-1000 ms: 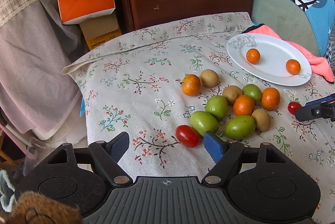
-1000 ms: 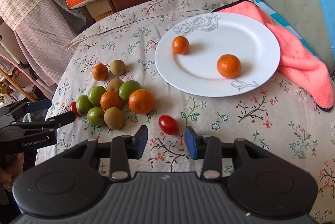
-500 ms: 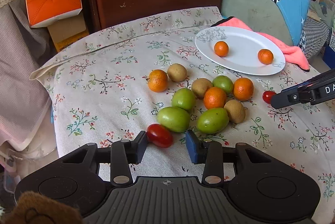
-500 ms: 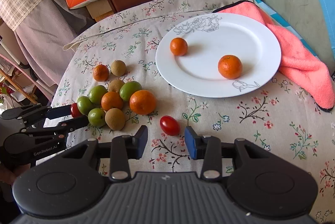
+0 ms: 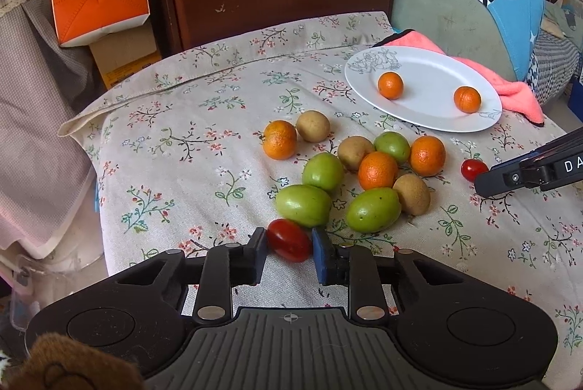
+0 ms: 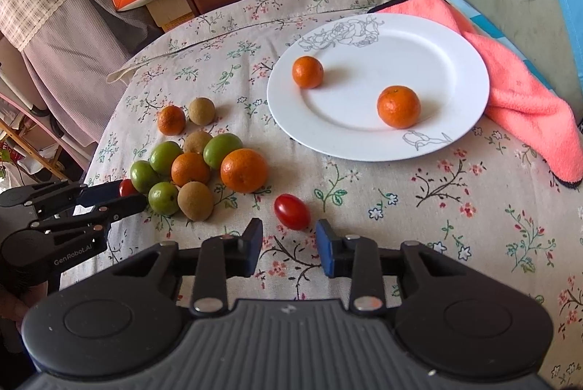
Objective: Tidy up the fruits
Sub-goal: 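Close the left tool on a cherry tomato while the right tool grasps another tomato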
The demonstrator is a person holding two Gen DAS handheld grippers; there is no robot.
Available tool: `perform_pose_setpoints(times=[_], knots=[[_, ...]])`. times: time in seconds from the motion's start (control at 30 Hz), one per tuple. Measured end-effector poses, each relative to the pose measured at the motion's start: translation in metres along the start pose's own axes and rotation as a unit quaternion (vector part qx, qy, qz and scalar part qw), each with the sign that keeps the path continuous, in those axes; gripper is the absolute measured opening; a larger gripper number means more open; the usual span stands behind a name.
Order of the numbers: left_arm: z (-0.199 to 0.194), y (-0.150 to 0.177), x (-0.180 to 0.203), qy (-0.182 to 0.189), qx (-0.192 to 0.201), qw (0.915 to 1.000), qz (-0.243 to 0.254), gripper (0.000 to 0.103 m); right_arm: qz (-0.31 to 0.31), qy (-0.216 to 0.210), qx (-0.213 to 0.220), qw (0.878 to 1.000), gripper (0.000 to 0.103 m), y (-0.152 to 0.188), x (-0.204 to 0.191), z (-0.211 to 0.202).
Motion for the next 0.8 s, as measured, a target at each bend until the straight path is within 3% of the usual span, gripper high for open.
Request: perform_pose_setpoints(times=[0.13, 0.5, 0.6, 0.8], knots=[[-0.002, 0.0, 0.001, -0.003, -0.002, 1.0, -0.004, 0.024, -0.008, 0.003, -0.001, 1.0, 0.027, 0.001, -0.001, 0.001], [-0.005, 0.0, 0.001, -0.004, -0.001, 0.9999, -0.014, 0.024, -0.007, 0.012, 0.013, 1.0, 0.031, -0.003, 0.0, 0.004], [-0.008, -0.001, 0.0, -0.006, 0.004, 0.9998, -0.019, 0.023, -0.022, 0.016, 0.017, 0.999, 0.021, -0.002, -0.003, 0.006], [-0.012, -0.002, -0.001, -0.005, 0.007, 0.9996, -0.026, 0.018, -0.021, 0.008, 0.034, 0.999, 0.021, -0.006, -0.006, -0.002]])
Point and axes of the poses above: each gripper's, at about its wrist camera, not at the fingertips, and z roughly the way its jaws point, x to its right, y to its underside, the point moved 7 cm from there along z, roughly the way its jaws point, and after that the axes turned 4 degrees about -x, right-handed, at the moved point
